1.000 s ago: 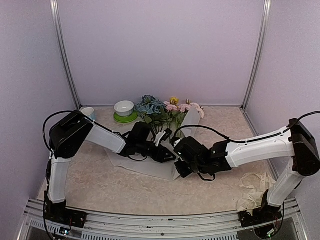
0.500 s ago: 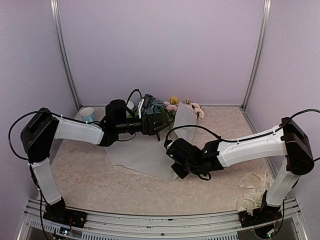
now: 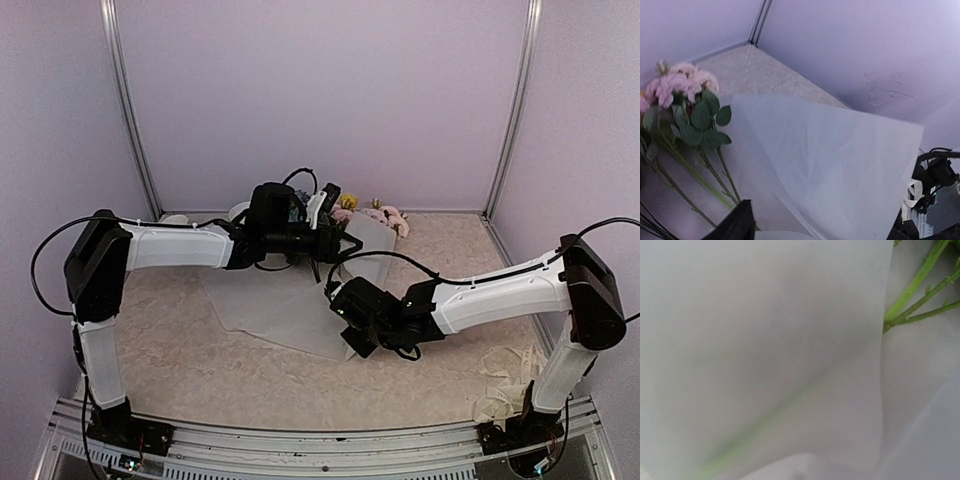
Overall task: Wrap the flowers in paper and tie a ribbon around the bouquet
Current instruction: Fold the one-fourth-folded wrapping paper at the center of the board.
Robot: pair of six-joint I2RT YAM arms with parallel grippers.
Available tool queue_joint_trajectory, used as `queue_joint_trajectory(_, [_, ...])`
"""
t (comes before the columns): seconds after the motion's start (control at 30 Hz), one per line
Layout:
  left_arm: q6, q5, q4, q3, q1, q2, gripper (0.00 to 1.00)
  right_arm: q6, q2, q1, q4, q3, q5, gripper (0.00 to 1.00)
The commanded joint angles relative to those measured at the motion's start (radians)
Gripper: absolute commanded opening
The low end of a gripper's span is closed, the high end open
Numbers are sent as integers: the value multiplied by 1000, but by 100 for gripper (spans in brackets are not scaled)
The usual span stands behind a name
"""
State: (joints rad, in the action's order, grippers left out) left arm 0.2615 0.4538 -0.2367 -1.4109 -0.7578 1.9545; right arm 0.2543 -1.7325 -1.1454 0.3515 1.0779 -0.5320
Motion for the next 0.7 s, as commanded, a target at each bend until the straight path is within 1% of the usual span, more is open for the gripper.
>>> queue_joint_trajectory(0.0, [-38,-6,107,-73,6,36,43,-13,-10,-15,-4,21,-15,0])
queue_joint_trajectory(0.07, [-27,-1,107,-65,14,35,21,-15,-10,-16,-4,21,-15,0])
queue_joint_trajectory(0.13, [-15,0,88,-43,30,24,9,-17,-8,-17,-2,18,-13,0])
queue_joint_trajectory(0.17, [-13,-4,77,-31,37,22,6,-16,-7,-17,1,19,-13,2])
queue_joint_trajectory(0.23, [-18,-15,59,-8,60,27,1,-18,0,-17,8,22,-6,14])
queue_joint_trajectory(0.3, [-23,-6,57,3,94,54,0,-31,22,-17,3,18,18,22])
queue_joint_trajectory(0.37, [-32,22,53,11,115,84,0,-60,58,-17,-11,4,77,29])
queue_joint_trajectory(0.53, [-79,49,-9,65,147,119,0,-136,164,-17,-22,-24,371,53])
queue_joint_trajectory(0.57, [-88,52,-18,72,150,124,0,-142,177,-16,-15,-22,409,56])
queue_joint_trajectory(0.67, [-107,56,-37,82,166,142,0,-147,218,-1,-11,-16,516,63])
